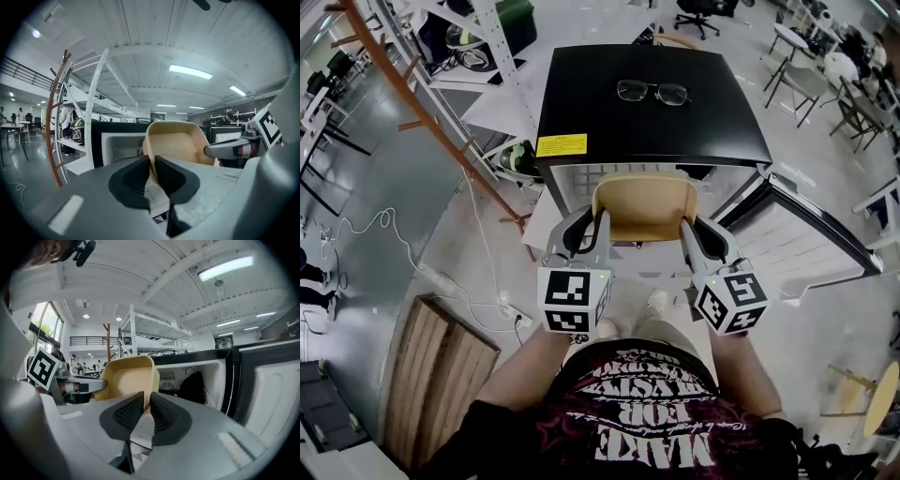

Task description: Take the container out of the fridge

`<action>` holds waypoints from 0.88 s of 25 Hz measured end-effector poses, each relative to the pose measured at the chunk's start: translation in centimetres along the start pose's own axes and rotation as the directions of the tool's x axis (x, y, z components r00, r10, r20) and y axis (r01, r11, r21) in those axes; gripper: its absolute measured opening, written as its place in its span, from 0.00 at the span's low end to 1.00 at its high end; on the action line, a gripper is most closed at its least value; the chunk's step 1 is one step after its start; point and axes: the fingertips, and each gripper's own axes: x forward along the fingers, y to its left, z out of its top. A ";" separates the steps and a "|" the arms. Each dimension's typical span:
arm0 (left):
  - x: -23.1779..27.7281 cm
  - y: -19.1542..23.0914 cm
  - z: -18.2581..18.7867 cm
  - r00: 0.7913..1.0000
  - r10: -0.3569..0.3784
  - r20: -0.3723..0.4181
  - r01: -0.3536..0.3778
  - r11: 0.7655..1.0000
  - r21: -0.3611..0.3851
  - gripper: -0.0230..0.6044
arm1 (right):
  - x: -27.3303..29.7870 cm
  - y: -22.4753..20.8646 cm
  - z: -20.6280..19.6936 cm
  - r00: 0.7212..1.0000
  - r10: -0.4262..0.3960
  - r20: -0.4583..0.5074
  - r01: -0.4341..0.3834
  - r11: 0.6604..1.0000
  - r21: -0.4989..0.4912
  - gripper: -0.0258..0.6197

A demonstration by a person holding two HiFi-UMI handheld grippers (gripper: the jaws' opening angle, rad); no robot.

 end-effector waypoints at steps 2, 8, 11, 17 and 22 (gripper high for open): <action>-0.3 -0.1 0.6 1.000 -0.004 0.011 0.004 1.000 0.004 0.10 | -0.4 0.2 0.7 1.000 0.002 0.011 -0.002 1.000 -0.002 0.16; -1.0 -0.7 2.2 0.999 -0.014 0.037 0.014 1.000 0.005 0.10 | -1.6 0.3 2.4 0.999 0.009 0.036 -0.008 1.000 -0.006 0.16; -1.1 -1.1 2.9 0.999 -0.016 0.047 0.016 1.000 0.005 0.10 | -2.1 0.2 3.0 0.999 0.016 0.046 -0.016 1.000 -0.008 0.16; -1.2 -2.0 4.0 0.998 0.003 0.059 -0.004 1.000 0.013 0.10 | -2.9 -0.3 4.2 0.997 0.047 0.057 -0.046 0.999 -0.024 0.16; -0.8 -3.5 4.6 0.998 0.037 0.060 -0.038 0.999 0.008 0.10 | -3.6 -1.8 4.7 0.995 0.074 0.060 -0.072 0.997 -0.025 0.16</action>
